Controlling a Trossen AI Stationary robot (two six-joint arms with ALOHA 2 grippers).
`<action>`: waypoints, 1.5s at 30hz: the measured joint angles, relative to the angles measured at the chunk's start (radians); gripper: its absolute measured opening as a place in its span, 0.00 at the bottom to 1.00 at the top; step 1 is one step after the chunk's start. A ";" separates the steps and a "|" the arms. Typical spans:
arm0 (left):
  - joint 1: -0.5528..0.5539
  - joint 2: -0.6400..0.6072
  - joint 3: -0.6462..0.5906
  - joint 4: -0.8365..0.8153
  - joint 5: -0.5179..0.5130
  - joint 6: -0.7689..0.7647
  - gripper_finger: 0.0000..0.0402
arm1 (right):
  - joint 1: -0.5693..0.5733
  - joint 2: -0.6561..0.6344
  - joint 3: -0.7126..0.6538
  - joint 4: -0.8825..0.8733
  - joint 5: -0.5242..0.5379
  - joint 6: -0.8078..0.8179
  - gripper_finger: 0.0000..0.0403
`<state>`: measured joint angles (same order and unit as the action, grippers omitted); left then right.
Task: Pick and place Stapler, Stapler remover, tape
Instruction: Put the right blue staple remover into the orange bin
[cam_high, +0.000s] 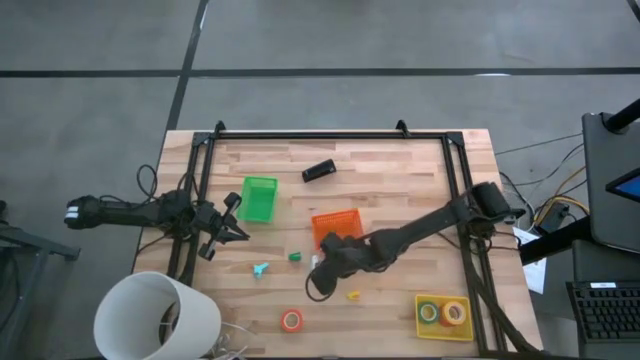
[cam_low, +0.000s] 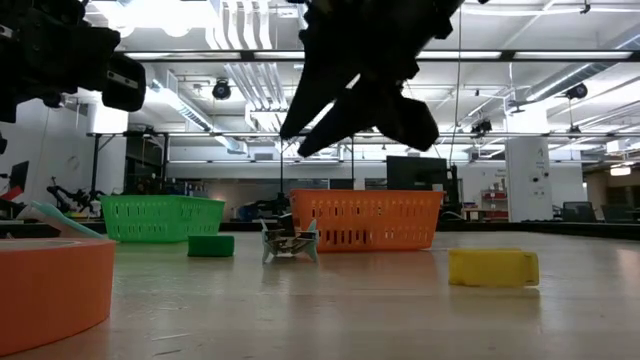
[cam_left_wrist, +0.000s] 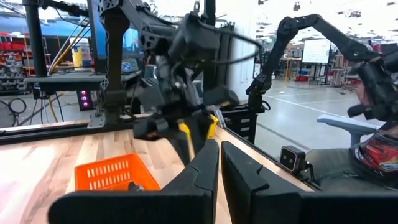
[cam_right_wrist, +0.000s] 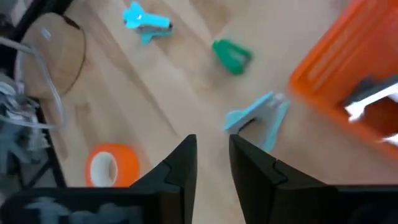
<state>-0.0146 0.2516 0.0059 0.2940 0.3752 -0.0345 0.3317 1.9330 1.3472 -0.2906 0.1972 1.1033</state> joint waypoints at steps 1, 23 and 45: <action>0.000 0.000 0.000 0.000 0.000 0.000 0.06 | 0.004 0.015 0.008 -0.003 -0.013 0.019 0.21; 0.000 0.002 0.000 -0.009 0.000 0.000 0.06 | 0.001 0.100 0.050 -0.149 -0.009 0.155 0.20; 0.000 0.006 0.000 -0.023 0.000 0.000 0.06 | -0.015 0.103 0.048 -0.147 0.091 0.181 0.25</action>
<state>-0.0146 0.2573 0.0059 0.2714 0.3752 -0.0345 0.3162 2.0360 1.3949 -0.4375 0.2883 1.2842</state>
